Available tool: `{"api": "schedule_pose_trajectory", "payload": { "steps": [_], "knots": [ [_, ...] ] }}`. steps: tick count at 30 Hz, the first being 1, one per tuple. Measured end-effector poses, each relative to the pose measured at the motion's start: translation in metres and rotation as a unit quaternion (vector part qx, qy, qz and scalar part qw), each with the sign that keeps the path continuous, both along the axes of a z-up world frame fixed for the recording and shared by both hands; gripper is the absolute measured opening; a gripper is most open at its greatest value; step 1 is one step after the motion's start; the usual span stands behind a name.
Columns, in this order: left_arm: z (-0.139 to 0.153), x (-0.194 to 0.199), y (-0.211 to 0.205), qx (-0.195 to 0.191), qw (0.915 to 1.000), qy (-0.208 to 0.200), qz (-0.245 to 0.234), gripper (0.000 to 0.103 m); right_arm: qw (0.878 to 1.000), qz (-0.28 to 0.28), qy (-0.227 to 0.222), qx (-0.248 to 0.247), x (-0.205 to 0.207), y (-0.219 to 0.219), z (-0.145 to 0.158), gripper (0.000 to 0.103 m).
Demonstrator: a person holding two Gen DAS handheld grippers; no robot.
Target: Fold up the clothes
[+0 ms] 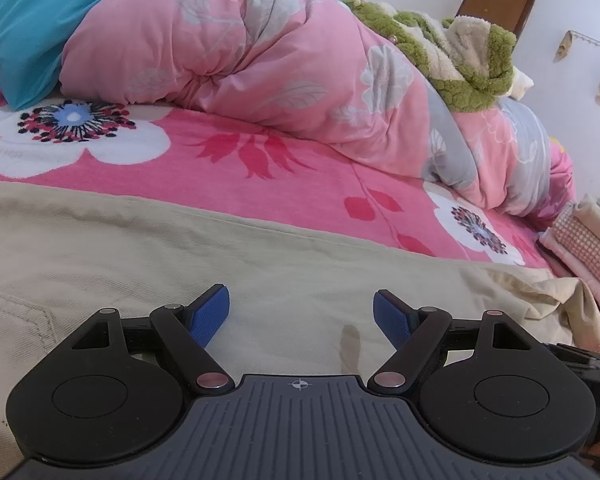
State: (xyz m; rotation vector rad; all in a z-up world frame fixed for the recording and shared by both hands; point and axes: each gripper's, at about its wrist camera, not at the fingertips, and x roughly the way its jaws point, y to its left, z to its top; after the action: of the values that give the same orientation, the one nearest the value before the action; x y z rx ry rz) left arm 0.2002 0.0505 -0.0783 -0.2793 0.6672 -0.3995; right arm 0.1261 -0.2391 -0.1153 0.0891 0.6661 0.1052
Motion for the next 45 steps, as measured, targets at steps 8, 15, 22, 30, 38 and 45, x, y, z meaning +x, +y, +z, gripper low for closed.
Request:
{"api": "schedule_pose_trajectory", "payload": {
  "steps": [8,15,22,30,38,45],
  "knots": [
    [0.002,-0.003,0.002,-0.005,0.9999,-0.004,0.008,0.080,1.000,0.007,-0.010,-0.004,-0.003,0.002,-0.004,0.062],
    [0.030,-0.024,0.005,-0.029,0.9979,-0.052,0.023,0.080,1.000,0.013,-0.018,0.011,-0.007,-0.001,-0.006,0.067],
    [0.037,-0.015,-0.033,-0.037,0.9984,-0.043,-0.008,0.085,0.999,0.021,-0.022,0.030,-0.008,-0.005,-0.007,0.072],
    [0.030,-0.013,-0.064,0.001,0.9995,-0.028,-0.018,0.085,0.998,0.025,-0.030,0.056,-0.008,-0.012,-0.009,0.073],
    [0.065,-0.044,-0.117,0.028,0.9975,-0.052,-0.037,0.085,0.995,0.026,-0.037,0.094,-0.010,-0.023,-0.009,0.073],
    [0.128,-0.068,-0.159,-0.014,0.9952,-0.080,-0.056,0.085,0.991,0.026,-0.041,0.124,-0.012,-0.031,-0.009,0.073]
  ]
}}
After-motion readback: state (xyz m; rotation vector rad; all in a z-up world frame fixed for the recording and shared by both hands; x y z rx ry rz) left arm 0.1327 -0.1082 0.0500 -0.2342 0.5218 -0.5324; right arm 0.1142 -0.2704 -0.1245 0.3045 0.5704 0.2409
